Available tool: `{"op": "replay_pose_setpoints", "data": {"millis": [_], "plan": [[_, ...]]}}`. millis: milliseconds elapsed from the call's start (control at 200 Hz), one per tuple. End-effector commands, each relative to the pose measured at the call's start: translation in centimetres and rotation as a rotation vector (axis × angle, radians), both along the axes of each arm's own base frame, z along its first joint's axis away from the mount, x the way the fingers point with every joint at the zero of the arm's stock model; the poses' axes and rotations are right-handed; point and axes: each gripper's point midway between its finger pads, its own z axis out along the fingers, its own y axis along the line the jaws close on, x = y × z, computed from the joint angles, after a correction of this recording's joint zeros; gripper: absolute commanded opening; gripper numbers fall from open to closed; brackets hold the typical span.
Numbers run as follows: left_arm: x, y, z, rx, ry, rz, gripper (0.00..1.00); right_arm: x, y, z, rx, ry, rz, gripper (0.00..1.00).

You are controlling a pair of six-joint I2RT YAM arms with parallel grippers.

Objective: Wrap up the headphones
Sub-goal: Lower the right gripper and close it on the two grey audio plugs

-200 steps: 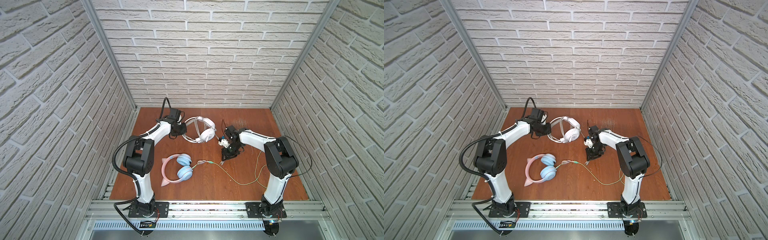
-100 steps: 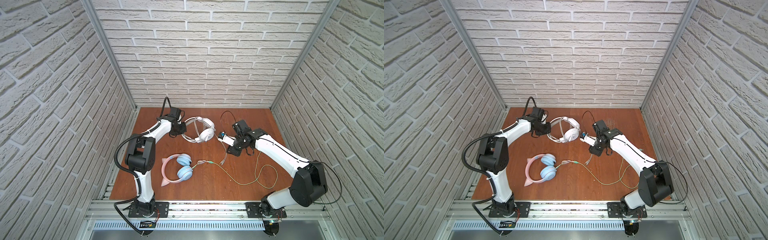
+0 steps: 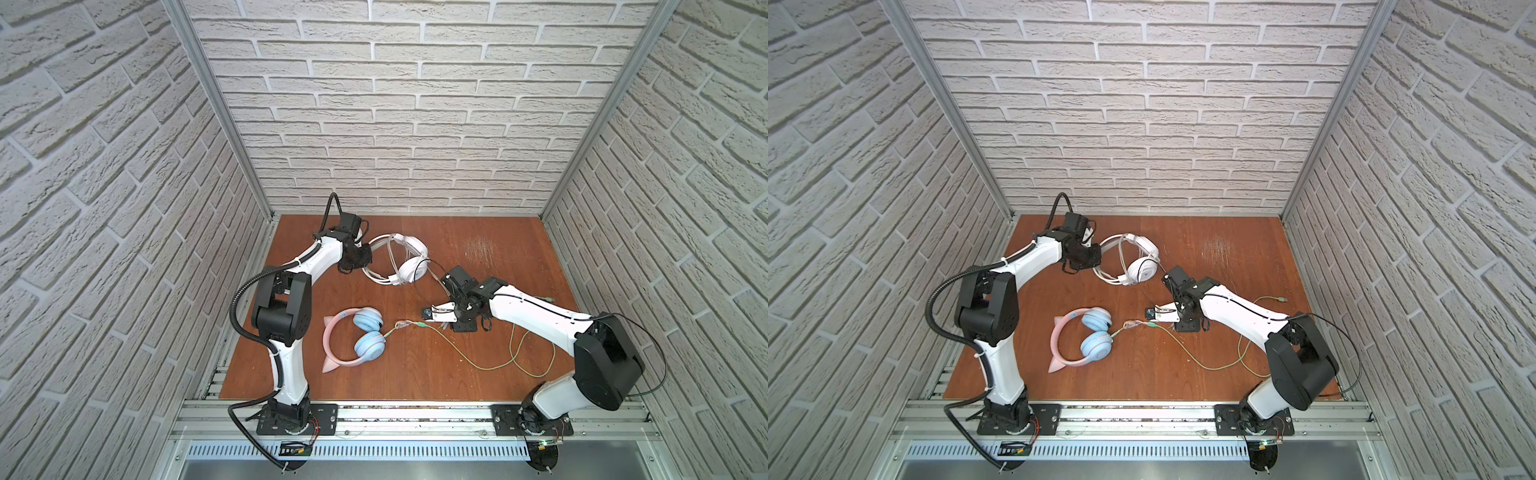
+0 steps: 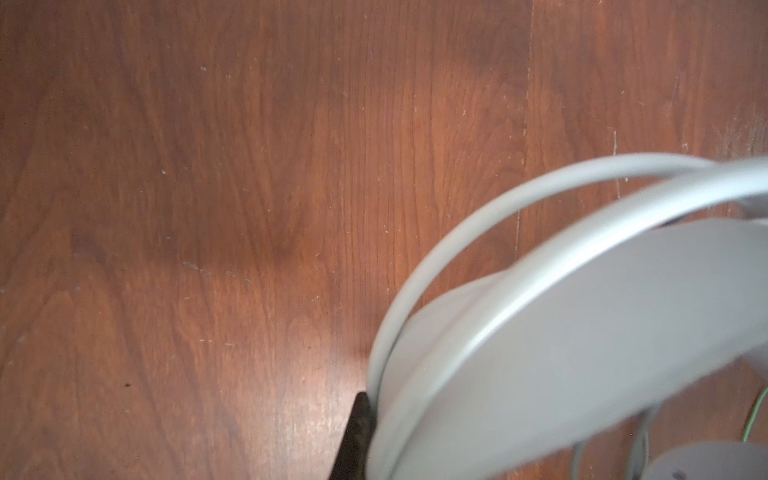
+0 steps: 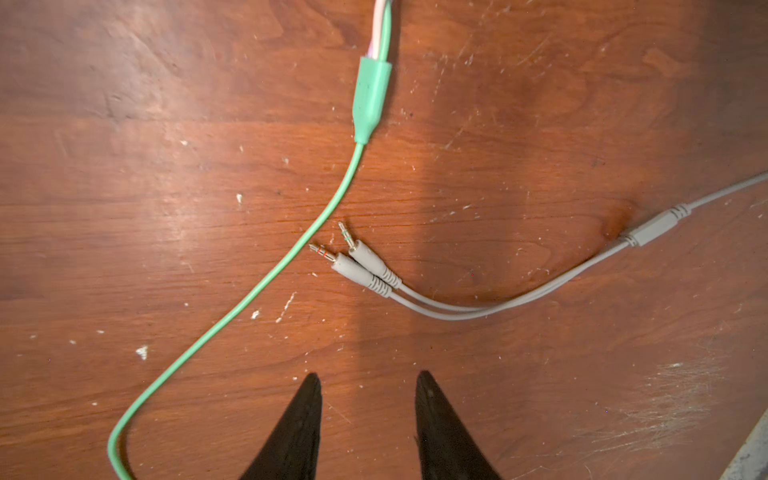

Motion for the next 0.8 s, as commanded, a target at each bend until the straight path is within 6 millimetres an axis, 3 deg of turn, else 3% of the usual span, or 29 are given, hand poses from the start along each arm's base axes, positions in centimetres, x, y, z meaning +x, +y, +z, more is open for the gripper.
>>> {"op": "replay_pose_setpoints", "data": {"millis": [0, 410, 635, 795], "plan": [[1.5, -0.5, 1.9, -0.044, -0.063, -0.009, 0.0, 0.5, 0.2, -1.0, -0.02, -0.026, 0.04, 0.4], [1.6, -0.3, 1.5, -0.048, -0.056, -0.006, 0.0, 0.8, 1.7, -4.3, -0.059, 0.041, 0.089, 0.41], [1.7, -0.3, 1.4, -0.064, -0.059, 0.004, 0.0, 1.9, 1.9, -4.3, -0.088, 0.033, 0.108, 0.36], [1.6, -0.4, 1.0, -0.068, -0.051, 0.007, 0.0, 2.4, 2.5, -2.6, -0.052, -0.015, 0.133, 0.37]]}}
